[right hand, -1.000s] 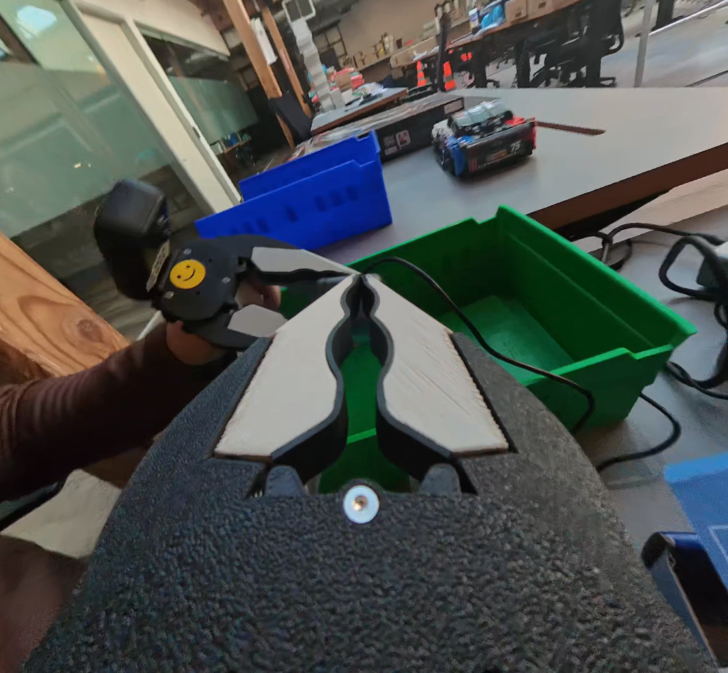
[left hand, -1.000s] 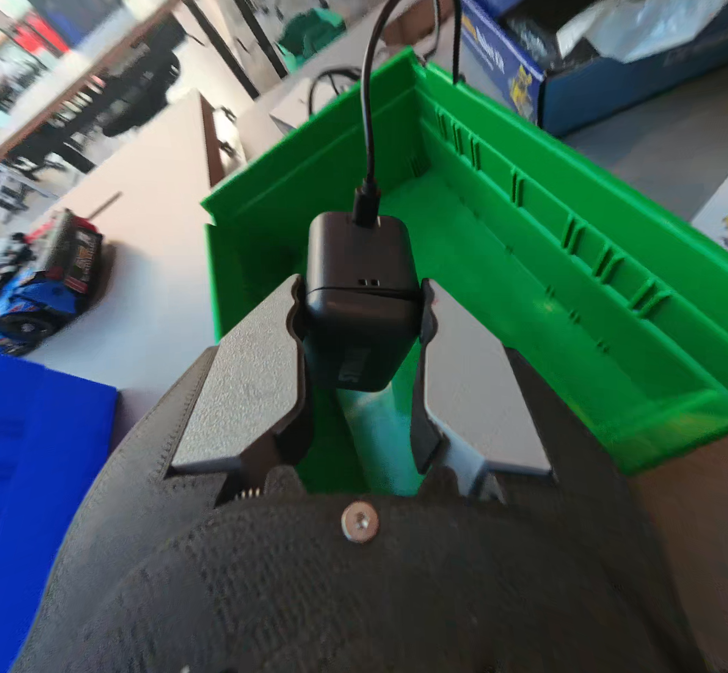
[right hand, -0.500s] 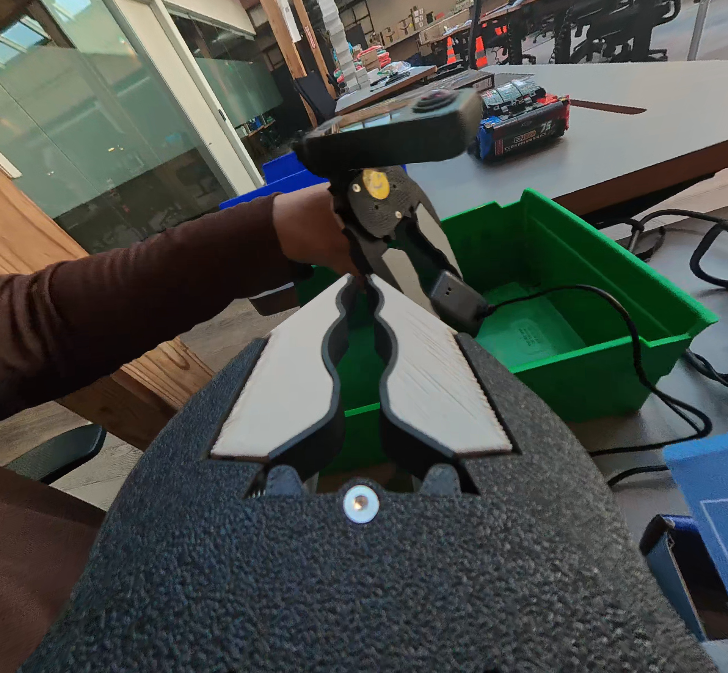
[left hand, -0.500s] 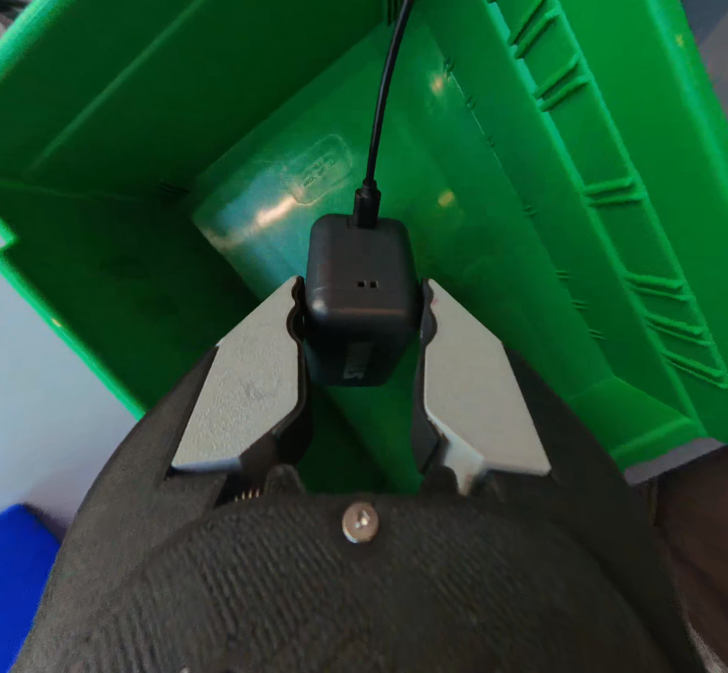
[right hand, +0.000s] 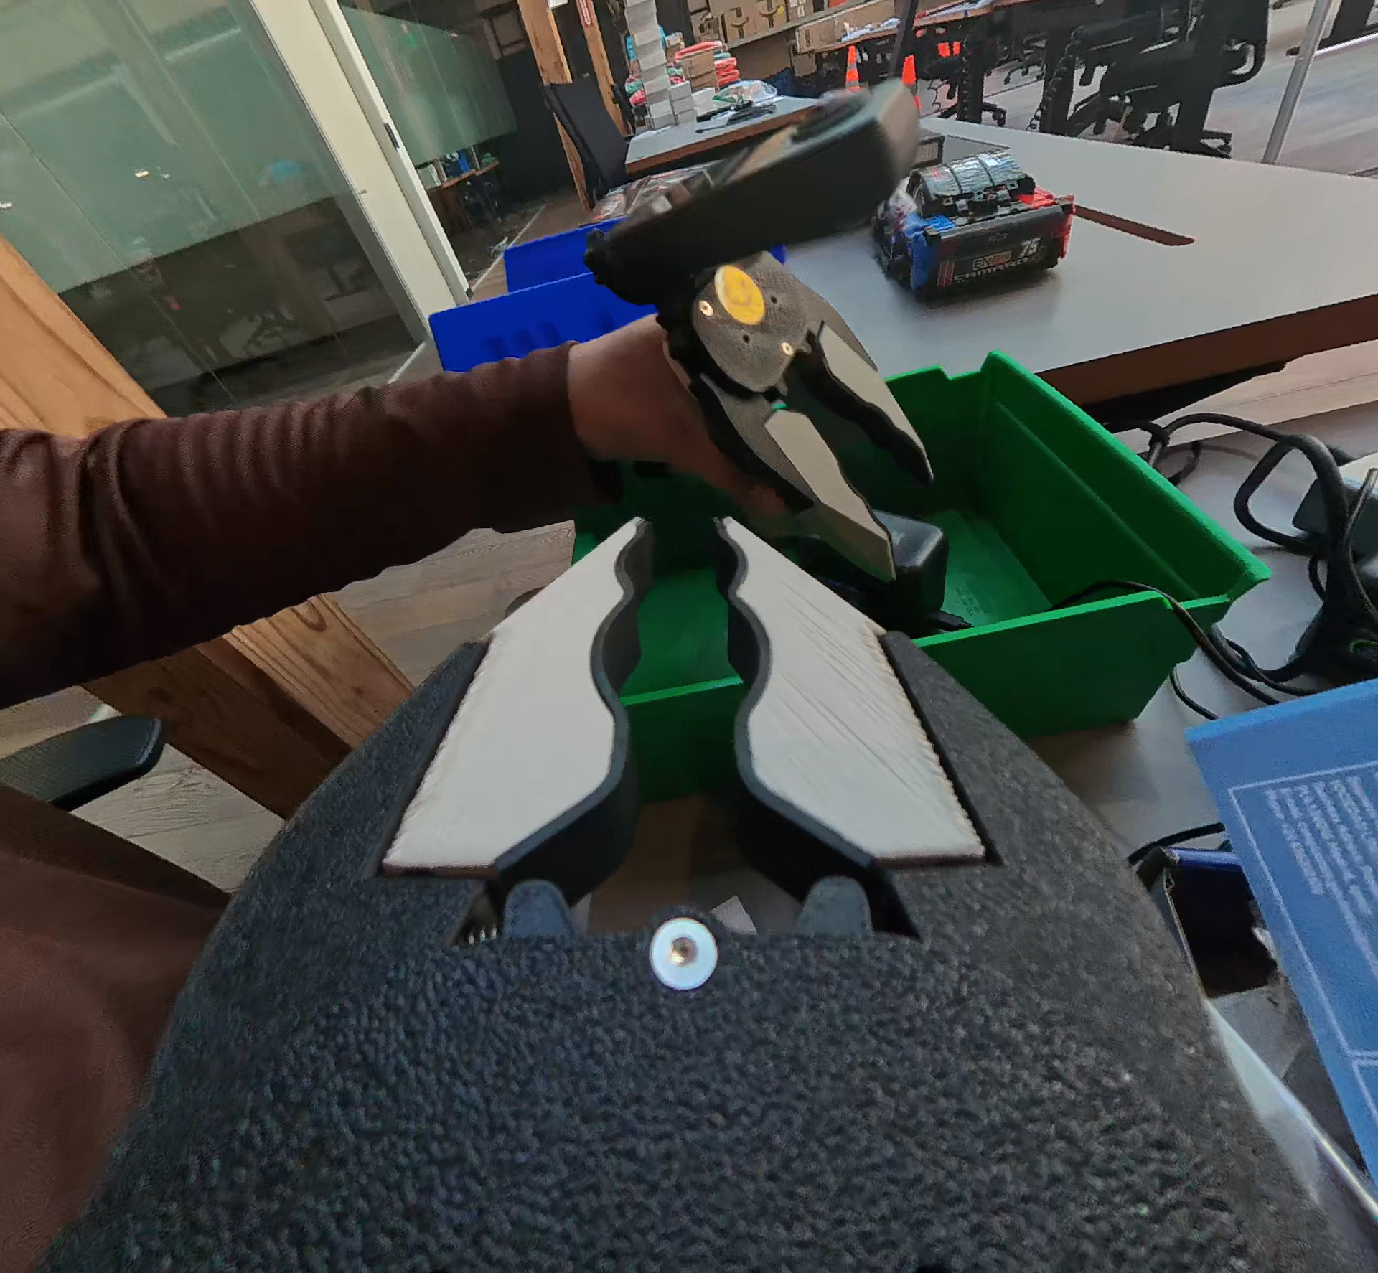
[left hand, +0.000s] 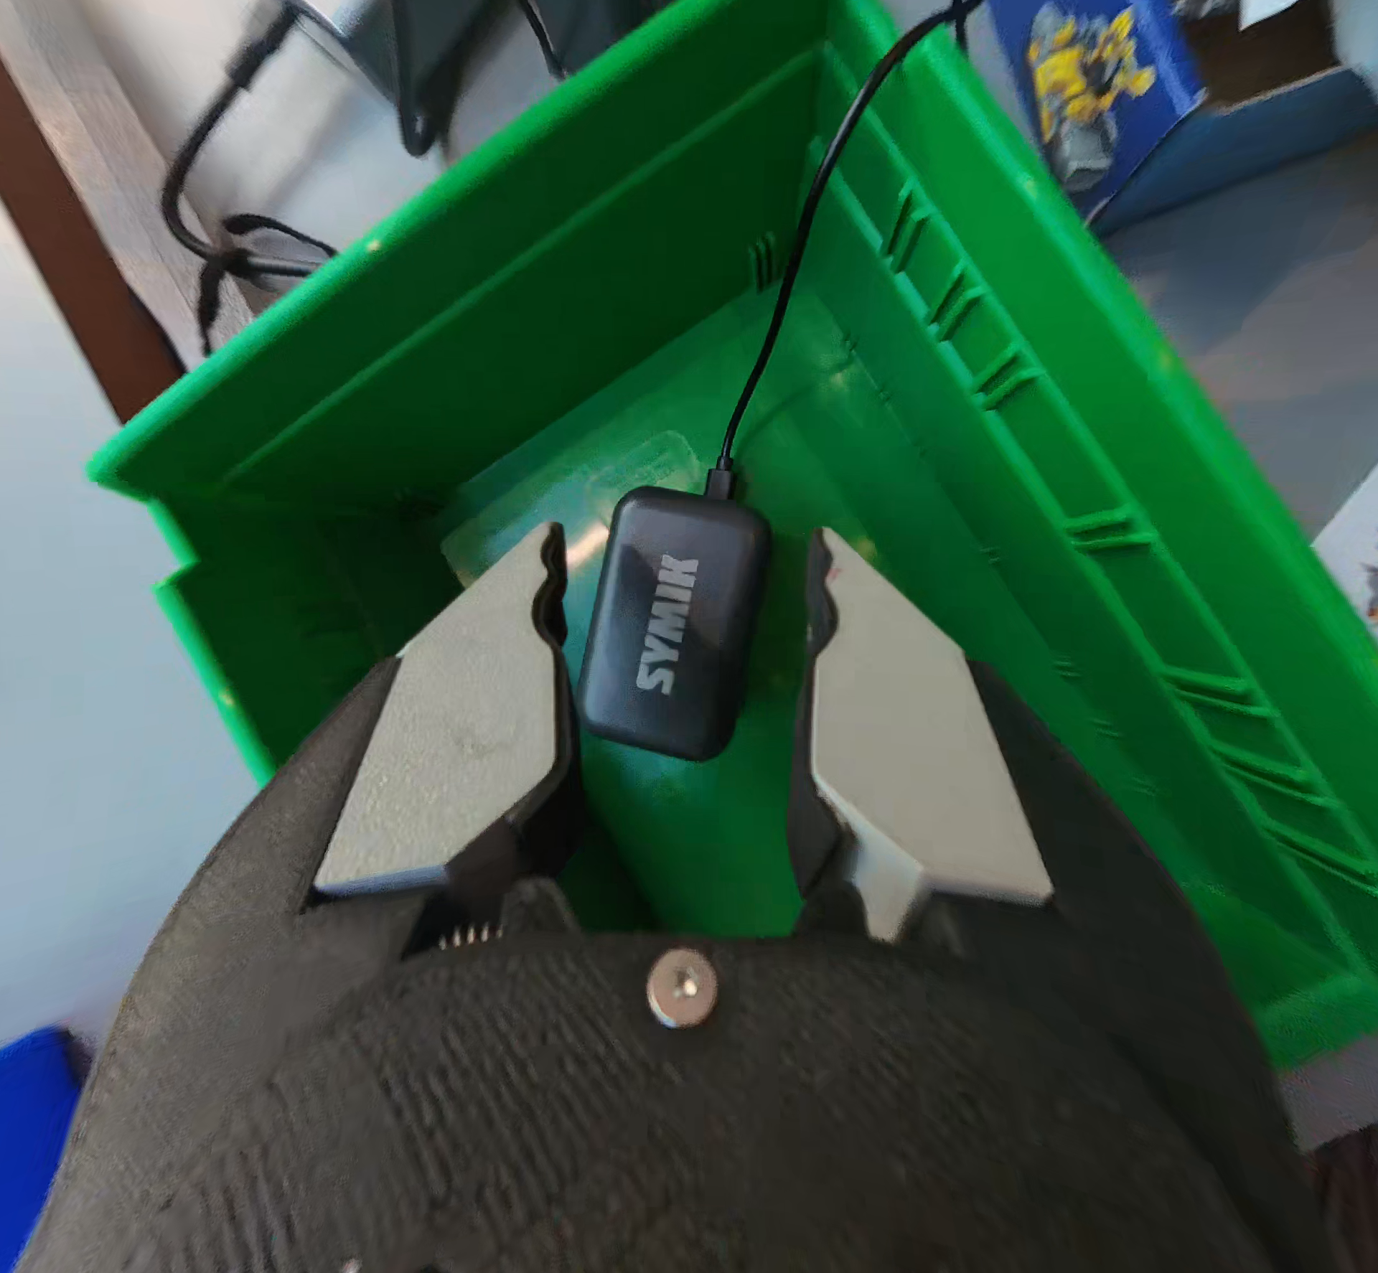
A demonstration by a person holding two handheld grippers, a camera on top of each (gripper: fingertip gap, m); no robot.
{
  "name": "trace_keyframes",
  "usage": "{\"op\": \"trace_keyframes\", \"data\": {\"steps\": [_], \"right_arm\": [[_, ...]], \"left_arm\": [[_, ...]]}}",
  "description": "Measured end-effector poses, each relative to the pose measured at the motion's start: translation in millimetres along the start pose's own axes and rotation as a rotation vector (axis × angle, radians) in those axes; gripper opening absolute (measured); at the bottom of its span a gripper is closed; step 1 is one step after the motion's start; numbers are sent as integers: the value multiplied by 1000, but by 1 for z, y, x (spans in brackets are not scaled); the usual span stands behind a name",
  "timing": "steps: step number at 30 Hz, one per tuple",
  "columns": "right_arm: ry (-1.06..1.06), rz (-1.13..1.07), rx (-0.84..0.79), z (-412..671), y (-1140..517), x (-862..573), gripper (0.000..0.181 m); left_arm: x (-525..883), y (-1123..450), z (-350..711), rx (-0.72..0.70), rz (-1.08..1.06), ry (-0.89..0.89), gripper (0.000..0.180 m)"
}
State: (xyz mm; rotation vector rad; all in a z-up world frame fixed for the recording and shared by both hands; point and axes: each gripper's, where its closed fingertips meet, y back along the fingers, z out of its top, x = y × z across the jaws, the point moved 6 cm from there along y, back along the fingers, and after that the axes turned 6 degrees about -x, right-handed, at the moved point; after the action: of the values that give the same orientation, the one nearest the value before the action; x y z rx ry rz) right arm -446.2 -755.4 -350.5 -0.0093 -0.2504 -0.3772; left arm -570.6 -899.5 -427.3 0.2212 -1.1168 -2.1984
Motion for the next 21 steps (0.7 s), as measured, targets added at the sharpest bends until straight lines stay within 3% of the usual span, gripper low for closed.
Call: {"op": "trace_keyframes", "data": {"steps": [8, 14, 18, 21], "right_arm": [[106, 23, 87, -30, -3, 22, 31], [178, 74, 124, -55, -1, 46, 35], [106, 122, 178, -67, -2, 68, 43], [121, 136, 192, -73, -2, 93, 43]], "left_arm": [[-40, 107, -14, -469, 202, 110, 77], [-88, 144, -70, -601, 213, 242, 83], [-115, 151, -98, -754, 254, 350, 84], [-140, 148, -118, -789, 228, 383, 82]]}}
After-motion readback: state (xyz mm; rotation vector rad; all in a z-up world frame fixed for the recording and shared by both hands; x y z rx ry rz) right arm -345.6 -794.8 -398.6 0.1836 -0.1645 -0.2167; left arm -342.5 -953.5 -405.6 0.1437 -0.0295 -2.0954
